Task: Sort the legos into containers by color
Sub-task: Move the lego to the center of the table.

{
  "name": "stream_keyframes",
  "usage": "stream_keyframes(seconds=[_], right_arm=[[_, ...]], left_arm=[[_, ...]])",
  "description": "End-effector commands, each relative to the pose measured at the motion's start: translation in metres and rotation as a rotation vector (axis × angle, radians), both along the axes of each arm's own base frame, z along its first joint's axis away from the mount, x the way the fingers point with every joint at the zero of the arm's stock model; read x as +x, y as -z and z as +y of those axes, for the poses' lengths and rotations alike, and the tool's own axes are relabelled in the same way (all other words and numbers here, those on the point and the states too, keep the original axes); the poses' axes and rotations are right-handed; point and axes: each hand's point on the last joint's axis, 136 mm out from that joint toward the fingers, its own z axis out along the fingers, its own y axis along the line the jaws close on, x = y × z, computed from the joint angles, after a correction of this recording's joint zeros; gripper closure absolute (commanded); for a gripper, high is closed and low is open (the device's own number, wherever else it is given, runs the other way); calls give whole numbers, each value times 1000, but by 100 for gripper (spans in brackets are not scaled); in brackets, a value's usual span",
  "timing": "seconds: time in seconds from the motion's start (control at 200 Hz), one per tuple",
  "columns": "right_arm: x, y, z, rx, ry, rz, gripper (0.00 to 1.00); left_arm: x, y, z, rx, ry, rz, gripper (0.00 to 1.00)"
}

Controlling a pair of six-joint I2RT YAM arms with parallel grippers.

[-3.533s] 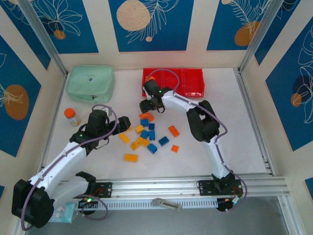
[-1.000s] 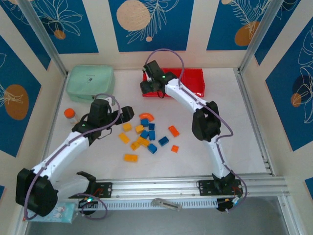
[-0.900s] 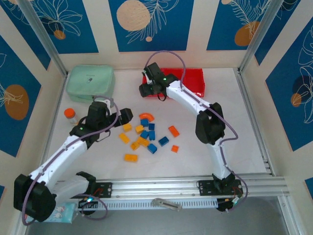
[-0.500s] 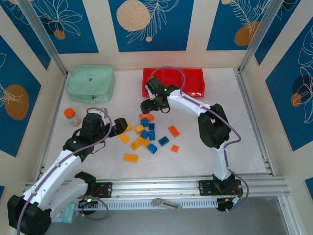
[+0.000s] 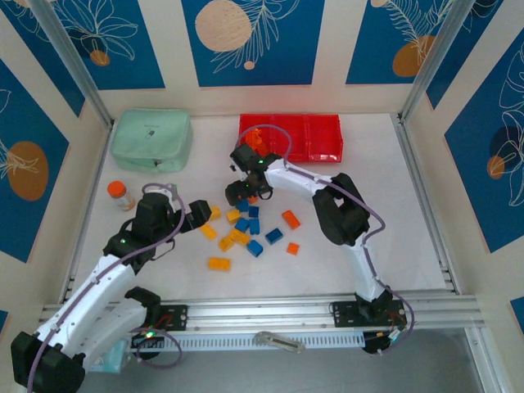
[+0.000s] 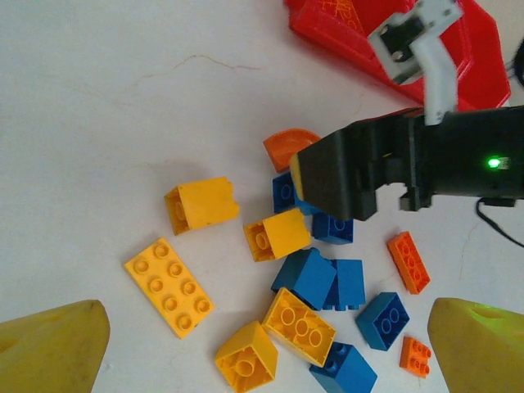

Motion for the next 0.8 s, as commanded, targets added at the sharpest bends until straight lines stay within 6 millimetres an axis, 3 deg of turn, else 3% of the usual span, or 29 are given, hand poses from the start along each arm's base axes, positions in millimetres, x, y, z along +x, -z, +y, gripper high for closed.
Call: stream_keyframes(seconds=[0.0,0.485,0.795], right_arm=[[10,2,4,-33,-11,-31,6],[28,24,12,-87,-17,-28,3],[42,28,-16,-157,108,-31,3]], left_arm=[[-2,6,8,16,-30,15,1],[0,9,10,41,-37,18,1],[2,9,10,46,-35,17,1]])
